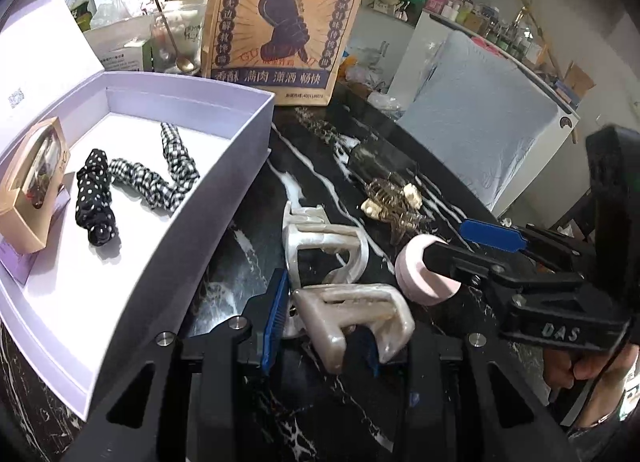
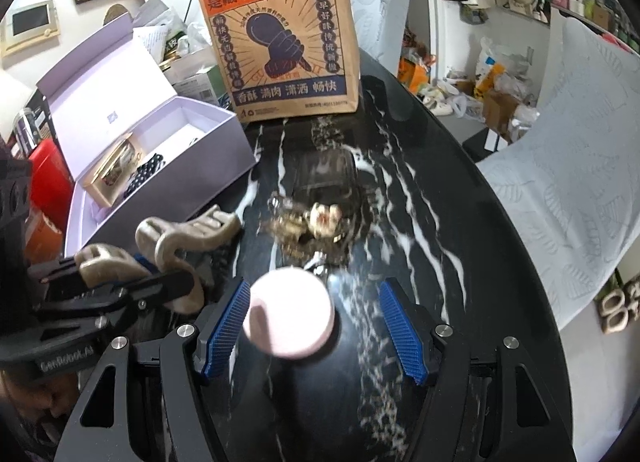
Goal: Organize rigid objects
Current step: 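Close the left tool on the beige pearly claw clips and lift them, then grasp the pink round compact with the right tool while the left tool holds the claw clips, then carry the claw clips with the left tool while the right tool carries the pink compact to the white box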
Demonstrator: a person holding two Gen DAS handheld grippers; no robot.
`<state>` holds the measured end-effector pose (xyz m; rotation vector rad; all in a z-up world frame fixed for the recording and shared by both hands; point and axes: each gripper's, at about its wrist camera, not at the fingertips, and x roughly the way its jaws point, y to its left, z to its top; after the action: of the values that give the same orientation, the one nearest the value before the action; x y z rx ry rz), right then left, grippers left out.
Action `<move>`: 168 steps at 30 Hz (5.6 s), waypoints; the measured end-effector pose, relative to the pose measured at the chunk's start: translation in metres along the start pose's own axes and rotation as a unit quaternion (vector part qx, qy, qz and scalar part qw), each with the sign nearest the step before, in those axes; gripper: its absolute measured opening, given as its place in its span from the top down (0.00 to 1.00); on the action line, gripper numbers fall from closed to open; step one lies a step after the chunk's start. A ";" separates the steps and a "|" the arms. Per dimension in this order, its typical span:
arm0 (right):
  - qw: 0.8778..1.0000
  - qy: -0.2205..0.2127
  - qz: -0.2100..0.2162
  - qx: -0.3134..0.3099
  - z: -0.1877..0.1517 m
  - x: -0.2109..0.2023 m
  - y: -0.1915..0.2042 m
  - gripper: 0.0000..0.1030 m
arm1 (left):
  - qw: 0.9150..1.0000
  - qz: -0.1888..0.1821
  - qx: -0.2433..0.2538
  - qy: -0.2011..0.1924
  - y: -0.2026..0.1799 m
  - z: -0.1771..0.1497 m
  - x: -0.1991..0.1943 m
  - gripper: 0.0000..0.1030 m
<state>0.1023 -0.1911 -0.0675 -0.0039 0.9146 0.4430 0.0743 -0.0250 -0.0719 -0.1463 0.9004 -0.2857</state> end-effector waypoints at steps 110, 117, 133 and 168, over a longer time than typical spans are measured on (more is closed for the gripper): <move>0.991 -0.066 0.077 -0.092 0.008 -0.059 0.111 0.49 | 0.993 0.066 0.004 -0.101 0.031 -0.002 -0.115 0.74; 0.987 -0.071 0.089 -0.110 0.019 -0.059 0.125 0.49 | 0.991 0.068 -0.008 -0.114 0.041 0.007 -0.123 0.74; 0.982 -0.090 0.109 -0.128 0.065 -0.050 0.144 0.49 | 0.986 0.097 -0.036 -0.128 0.070 0.042 -0.128 0.74; 0.979 -0.033 0.132 -0.151 0.162 0.074 0.171 0.49 | 0.968 0.193 -0.116 -0.109 0.164 0.097 -0.082 0.74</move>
<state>0.2015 0.0222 0.0072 -0.1467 0.7776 0.8219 0.1326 0.1566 0.0092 -0.2110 0.7230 0.1980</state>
